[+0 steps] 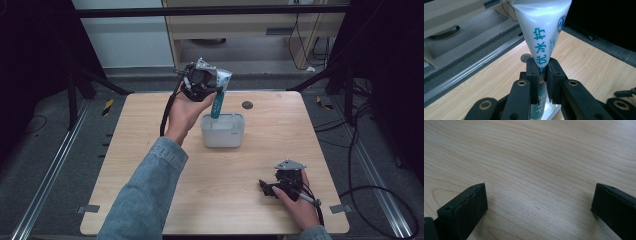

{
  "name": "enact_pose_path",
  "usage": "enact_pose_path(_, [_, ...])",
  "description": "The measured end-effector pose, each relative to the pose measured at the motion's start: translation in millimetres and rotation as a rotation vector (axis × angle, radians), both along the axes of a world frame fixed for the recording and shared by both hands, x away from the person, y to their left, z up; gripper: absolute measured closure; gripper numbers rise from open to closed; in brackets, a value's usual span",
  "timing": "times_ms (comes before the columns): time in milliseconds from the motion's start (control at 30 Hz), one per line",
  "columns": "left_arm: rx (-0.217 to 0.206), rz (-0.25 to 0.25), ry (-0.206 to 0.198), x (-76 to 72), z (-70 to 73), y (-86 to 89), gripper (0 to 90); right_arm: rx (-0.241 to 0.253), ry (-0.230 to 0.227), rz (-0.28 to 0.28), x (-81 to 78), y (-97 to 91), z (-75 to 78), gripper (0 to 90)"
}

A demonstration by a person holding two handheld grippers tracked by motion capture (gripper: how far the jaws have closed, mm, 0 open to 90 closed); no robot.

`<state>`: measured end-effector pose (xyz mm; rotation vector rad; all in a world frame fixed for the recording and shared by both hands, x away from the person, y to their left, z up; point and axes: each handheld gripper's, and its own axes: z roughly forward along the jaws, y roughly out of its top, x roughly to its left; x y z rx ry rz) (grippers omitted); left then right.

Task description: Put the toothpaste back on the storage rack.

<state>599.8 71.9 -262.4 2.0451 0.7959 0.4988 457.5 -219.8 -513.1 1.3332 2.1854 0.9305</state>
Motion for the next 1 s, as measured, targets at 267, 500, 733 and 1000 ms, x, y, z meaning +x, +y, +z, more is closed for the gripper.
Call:
enact_pose_path(267, [-0.003,-0.003,0.008,6.9,-5.4,-7.9,81.3,0.002,0.002,-0.001,-0.1,0.1,0.1,0.4])
enact_pose_path(500, [0.043,0.003,0.014,12.0,-16.9,-19.9,81.4,0.001,0.004,-0.002,-0.3,0.1,0.3,0.4])
enact_pose_path(733, [0.058,-0.011,0.030,13.2,-29.3,-27.3,81.4,-0.005,0.003,0.002,-0.1,-0.3,0.2,0.4])
enact_pose_path(1000, [0.078,-0.021,0.041,13.5,-43.9,-27.0,81.4,-0.006,0.003,0.002,-0.1,-0.4,0.2,0.4])
